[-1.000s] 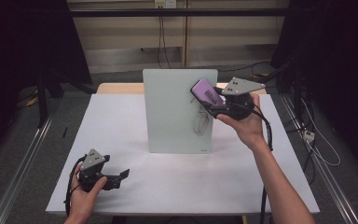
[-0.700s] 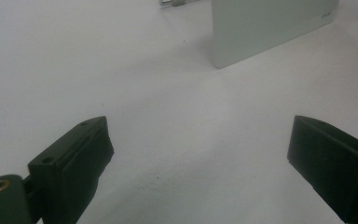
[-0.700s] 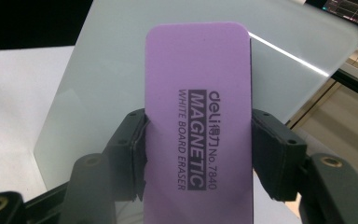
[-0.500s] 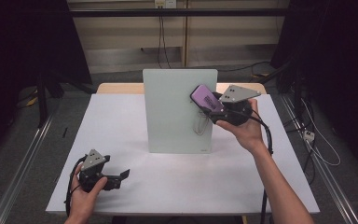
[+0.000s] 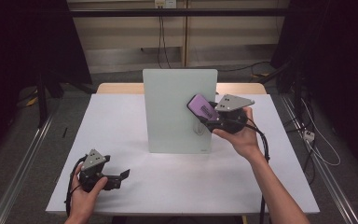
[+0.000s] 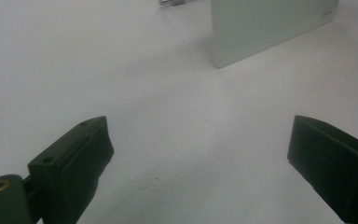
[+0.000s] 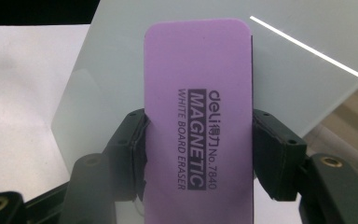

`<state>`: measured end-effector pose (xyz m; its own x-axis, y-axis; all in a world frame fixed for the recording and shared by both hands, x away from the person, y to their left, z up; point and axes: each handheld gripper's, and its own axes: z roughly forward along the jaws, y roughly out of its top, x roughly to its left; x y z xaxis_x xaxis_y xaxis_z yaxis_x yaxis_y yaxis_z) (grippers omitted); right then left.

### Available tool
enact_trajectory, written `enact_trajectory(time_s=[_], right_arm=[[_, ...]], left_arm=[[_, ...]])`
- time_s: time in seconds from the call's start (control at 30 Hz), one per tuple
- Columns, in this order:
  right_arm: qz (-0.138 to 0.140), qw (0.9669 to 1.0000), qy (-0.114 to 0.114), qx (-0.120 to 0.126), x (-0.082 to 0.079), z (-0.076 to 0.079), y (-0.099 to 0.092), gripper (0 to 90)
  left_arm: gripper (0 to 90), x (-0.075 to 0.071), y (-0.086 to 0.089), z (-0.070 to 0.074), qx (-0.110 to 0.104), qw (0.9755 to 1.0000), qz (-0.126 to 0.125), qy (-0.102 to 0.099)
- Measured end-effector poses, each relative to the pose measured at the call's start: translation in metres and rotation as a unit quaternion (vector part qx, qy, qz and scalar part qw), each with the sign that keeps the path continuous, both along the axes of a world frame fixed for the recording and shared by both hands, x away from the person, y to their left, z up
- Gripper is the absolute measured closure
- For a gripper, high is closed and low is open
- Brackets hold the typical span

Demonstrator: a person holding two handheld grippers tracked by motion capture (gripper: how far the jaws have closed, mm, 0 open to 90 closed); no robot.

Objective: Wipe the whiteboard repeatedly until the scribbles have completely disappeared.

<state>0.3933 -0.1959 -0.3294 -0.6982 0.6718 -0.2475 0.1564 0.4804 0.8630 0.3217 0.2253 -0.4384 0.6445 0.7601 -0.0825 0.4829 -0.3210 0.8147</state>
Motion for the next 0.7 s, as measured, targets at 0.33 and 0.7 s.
enact_trajectory(time_s=[0.33,0.7], right_arm=[[0.023,0.9993,0.026,-0.015,-0.005,-0.022,0.012,41.9],[0.034,0.9984,0.039,-0.020,-0.006,-0.029,0.018,41.9]], left_arm=[[6.0,0.000,0.000,0.000,0.000,1.0000,0.001,0.000],[6.0,0.000,0.000,0.000,0.000,1.0000,0.000,0.001]])
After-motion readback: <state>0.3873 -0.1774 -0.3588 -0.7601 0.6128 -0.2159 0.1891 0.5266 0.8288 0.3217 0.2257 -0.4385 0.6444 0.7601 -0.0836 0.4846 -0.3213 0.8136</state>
